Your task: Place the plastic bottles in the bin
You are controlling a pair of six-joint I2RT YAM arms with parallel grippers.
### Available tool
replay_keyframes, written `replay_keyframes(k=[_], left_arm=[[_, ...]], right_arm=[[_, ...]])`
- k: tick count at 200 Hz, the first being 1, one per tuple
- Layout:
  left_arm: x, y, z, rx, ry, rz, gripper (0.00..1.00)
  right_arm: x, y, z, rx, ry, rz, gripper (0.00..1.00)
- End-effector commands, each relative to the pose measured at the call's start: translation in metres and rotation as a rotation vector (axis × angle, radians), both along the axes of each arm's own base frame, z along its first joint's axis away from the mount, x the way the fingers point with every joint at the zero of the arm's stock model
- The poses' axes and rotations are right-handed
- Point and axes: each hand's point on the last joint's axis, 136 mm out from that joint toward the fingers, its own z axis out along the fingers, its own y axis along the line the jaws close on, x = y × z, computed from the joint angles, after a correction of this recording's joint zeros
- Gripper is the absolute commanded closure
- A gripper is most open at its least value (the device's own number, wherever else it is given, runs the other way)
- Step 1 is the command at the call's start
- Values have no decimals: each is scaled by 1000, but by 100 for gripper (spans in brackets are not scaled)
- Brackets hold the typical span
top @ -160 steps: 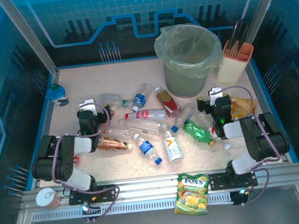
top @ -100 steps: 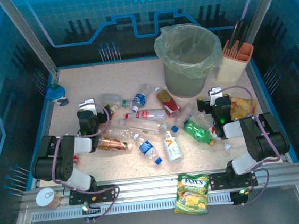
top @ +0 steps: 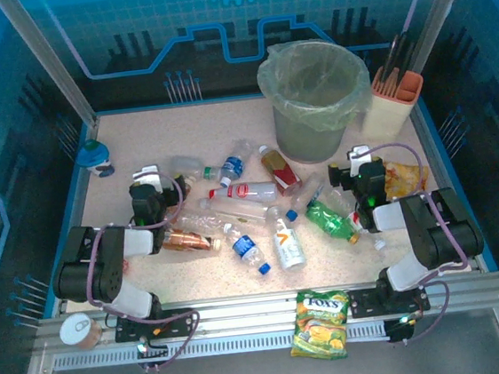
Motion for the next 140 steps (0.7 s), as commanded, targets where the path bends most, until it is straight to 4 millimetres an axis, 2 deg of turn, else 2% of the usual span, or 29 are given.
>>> replay_keyframes(k=[1,35,53,71,82,101,117,132,139,140], left_arm=[[2,-1,1,-1,-2,-19,1],[2,-1,4,5,1,-23,1],[-2,-4,34,15,2,-29,1],[-11,-1,74,-16,-15,2,1],[-17,-1,93,-61,10,18,1],[-33,-10,107,-143,119,15,1],[-50,-25,102,-200,259,-19,1],[-68,-43,97,-247,378,-70,1],[-76,-53,95,-263,415,-106,1],[-77,-54,95,-266,422,-110,1]], right_arm=[[8,1,12,10,-45,2,0],[7,2,18,21,-52,15,0],[5,5,46,17,-29,23,0],[-3,11,64,27,97,62,0],[-16,10,66,35,224,50,0],[-47,6,71,64,370,6,0],[-75,5,66,101,490,-27,0],[-101,11,61,163,609,-30,1],[-114,13,51,182,679,-36,2],[-113,14,56,186,674,-35,3]])
